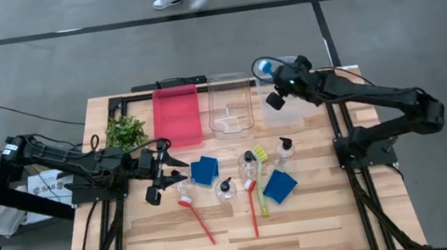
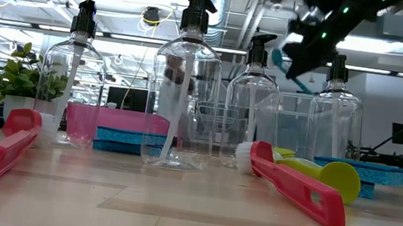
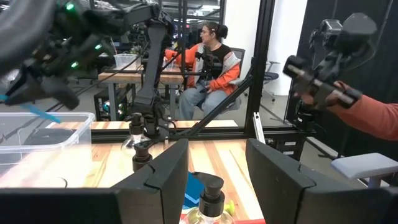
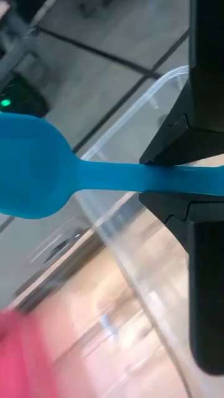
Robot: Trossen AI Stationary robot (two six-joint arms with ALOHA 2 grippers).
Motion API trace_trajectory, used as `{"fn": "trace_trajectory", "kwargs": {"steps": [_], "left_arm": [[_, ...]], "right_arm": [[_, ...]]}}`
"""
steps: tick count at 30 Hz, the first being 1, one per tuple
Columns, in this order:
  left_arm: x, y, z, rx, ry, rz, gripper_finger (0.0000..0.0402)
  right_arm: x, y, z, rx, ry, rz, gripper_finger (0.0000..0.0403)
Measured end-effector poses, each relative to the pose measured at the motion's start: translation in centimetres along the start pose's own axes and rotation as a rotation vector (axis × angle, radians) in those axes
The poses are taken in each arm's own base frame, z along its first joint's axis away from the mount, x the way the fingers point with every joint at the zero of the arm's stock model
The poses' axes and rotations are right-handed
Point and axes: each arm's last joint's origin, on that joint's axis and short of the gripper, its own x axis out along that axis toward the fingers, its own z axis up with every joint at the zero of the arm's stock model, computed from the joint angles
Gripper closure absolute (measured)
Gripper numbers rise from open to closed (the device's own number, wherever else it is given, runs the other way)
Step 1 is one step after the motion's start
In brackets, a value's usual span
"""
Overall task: Pick & Place Kitchen Sink Supplies
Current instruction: Put the blue dishwashing brush into the white transparent bin
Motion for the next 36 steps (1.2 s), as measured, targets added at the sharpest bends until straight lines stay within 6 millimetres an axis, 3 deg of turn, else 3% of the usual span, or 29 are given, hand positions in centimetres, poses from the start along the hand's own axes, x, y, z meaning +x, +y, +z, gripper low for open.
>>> {"fn": "trace_trajectory", "kwargs": {"steps": [8, 19, 36], "left_arm": [[0.0, 0.0, 0.0, 0.0, 0.0, 0.0, 0.0238], [0.0, 0.0, 0.0, 0.0, 0.0, 0.0, 0.0238], [0.0, 0.0, 0.0, 0.0, 0.0, 0.0, 0.0238]], "right_arm": [[3.6, -0.7, -1.1, 0.062, 0.13, 0.028, 0.0344], [4.5, -0.8, -2.3, 0.049, 0.245, 0.018, 0.0338], [4.3, -0.6, -2.5, 0.012, 0.266, 0.028, 0.0212]]}}
